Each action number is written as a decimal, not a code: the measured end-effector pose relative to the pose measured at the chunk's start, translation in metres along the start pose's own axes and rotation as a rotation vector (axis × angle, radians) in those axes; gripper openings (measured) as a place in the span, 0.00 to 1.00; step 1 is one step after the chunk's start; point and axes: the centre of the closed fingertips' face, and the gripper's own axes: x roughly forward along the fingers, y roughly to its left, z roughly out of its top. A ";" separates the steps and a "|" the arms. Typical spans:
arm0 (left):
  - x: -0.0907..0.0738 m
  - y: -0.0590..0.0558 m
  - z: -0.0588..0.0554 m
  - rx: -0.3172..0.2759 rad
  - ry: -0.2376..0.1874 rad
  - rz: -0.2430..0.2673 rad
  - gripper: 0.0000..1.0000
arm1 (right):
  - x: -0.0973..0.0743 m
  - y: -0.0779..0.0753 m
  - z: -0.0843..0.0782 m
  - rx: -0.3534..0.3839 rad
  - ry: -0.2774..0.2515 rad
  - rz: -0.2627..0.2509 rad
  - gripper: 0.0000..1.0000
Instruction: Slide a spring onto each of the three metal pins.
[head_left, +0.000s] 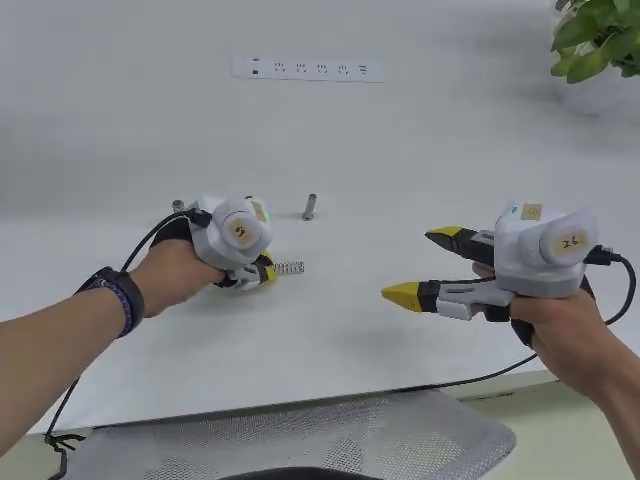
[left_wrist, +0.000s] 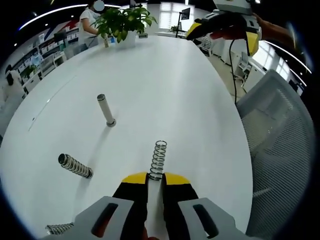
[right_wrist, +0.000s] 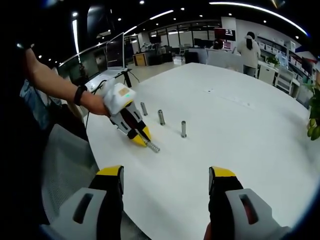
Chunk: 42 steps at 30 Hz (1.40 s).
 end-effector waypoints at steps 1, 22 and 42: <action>0.000 -0.002 -0.002 0.001 0.004 -0.002 0.03 | 0.000 0.000 0.000 0.003 -0.002 0.001 0.68; 0.003 -0.002 0.001 0.013 -0.021 -0.003 0.02 | 0.003 0.001 -0.003 0.003 0.001 0.005 0.69; -0.034 0.000 0.002 0.013 -0.056 0.030 0.02 | 0.007 0.011 -0.002 0.006 -0.004 0.030 0.69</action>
